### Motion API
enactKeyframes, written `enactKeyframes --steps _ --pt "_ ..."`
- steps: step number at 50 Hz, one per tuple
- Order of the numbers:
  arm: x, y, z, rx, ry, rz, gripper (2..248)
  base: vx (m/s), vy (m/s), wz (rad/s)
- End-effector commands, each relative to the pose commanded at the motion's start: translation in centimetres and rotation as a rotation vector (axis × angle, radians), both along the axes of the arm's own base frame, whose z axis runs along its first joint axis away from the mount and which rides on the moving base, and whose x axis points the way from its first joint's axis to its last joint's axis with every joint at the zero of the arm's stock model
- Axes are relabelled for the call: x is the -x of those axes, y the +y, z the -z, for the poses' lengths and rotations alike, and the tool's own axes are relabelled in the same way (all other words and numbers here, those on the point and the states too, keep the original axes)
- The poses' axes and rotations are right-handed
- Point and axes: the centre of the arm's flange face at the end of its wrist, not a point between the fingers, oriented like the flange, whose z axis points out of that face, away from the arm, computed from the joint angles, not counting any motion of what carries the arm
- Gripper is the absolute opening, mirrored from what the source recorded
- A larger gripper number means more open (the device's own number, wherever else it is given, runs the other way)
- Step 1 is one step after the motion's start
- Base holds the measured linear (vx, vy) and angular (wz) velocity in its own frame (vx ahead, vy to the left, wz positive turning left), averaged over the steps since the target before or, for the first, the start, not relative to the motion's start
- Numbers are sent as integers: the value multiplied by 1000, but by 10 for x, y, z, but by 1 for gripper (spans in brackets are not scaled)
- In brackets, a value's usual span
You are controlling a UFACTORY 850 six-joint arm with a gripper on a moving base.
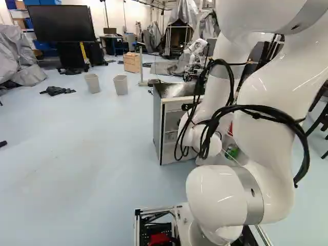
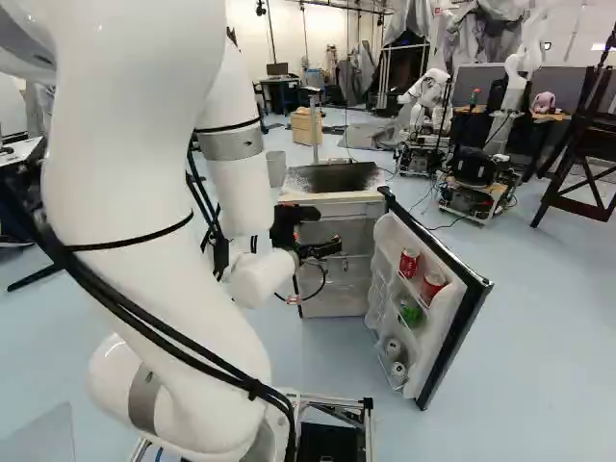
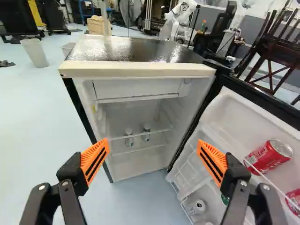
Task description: Grab a drink from the fridge
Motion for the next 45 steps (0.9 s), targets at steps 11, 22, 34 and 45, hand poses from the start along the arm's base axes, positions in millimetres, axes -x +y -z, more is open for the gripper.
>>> enactKeyframes --steps 11,22,34,45 --pt "-8 -6 1 1 -4 86 247 0 0 0" --pt "-16 -14 2 2 -10 184 247 0 0 0" --pt "-23 -23 2 2 -16 292 247 0 0 0" --pt "-29 -30 3 2 -21 384 247 0 0 0"
